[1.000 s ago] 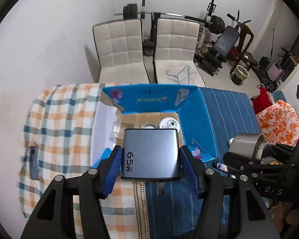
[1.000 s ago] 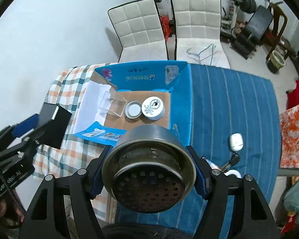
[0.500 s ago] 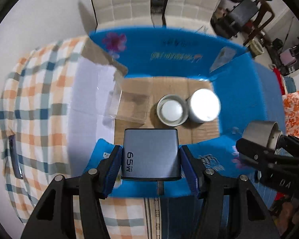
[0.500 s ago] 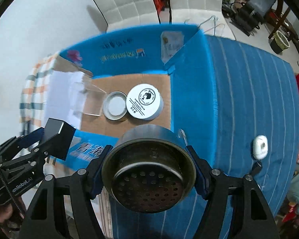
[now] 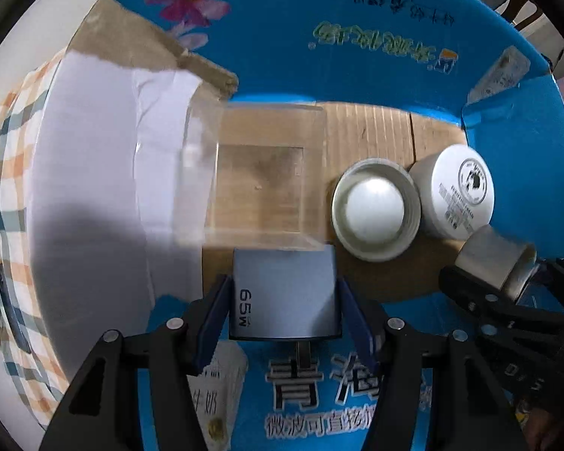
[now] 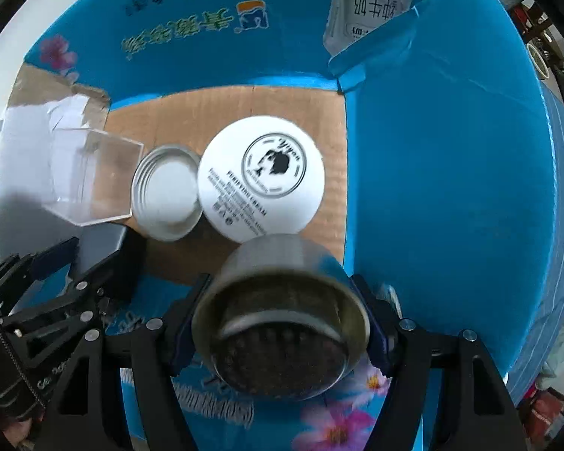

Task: Organize rigid objects
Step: 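Place the mesh cup in the box with the right tool while the left tool places the charger, then withdraw both tools from the blue box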

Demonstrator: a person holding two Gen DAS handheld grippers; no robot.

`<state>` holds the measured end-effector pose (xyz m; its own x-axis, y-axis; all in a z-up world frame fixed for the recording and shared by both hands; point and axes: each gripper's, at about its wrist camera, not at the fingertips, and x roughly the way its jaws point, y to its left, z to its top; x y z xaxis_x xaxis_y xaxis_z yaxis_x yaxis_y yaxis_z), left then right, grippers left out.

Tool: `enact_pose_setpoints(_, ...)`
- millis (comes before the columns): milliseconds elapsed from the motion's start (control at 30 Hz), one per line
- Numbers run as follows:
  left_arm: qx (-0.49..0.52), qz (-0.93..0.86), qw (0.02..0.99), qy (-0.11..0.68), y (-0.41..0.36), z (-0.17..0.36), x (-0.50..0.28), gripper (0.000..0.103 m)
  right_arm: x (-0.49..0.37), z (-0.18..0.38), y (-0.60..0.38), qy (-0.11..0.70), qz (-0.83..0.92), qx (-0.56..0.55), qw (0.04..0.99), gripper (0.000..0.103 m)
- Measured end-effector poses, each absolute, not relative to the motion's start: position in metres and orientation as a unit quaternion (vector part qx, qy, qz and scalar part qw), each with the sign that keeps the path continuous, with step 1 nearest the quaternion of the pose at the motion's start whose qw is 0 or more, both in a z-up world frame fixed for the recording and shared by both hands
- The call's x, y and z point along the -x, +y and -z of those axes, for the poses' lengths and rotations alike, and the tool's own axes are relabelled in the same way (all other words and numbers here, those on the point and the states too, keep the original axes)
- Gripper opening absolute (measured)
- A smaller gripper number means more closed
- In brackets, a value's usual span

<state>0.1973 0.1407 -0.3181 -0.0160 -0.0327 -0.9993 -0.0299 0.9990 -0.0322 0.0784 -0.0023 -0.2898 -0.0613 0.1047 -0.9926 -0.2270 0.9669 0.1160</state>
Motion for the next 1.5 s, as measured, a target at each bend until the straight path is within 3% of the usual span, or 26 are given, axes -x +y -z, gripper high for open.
enact_pose_setpoints(700, -0.007, -0.017, 0.697, 0.717, 0.141, 0.315, -0.219, 0.057, -0.124, 0.296, 0.006, 0.714, -0.1, 0.038, 0.692, 0.075)
enact_pose_setpoints(967, -0.005, -0.026, 0.715, 0.699, 0.143, 0.279, -0.207, 0.098, -0.106, 0.285, 0.008, 0.706, -0.118, 0.045, 0.697, 0.086)
enact_pose_setpoints(1033, 0.0, -0.023, 0.721, 0.693, 0.145, 0.27, -0.2, 0.103, -0.098, 0.278, 0.004, 0.706, -0.12, 0.046, 0.697, 0.091)
enact_pose_setpoints(1133, 0.002, -0.024, 0.731, 0.682, 0.144, 0.251, -0.189, 0.103, -0.084, 0.261, -0.002, 0.695, -0.117, 0.06, 0.707, 0.103)
enact_pose_setpoints(1500, 0.0, -0.022, 0.777, 0.629, 0.132, 0.174, -0.163, 0.103, -0.025, 0.169, -0.026, 0.646, -0.153, 0.046, 0.747, 0.103)
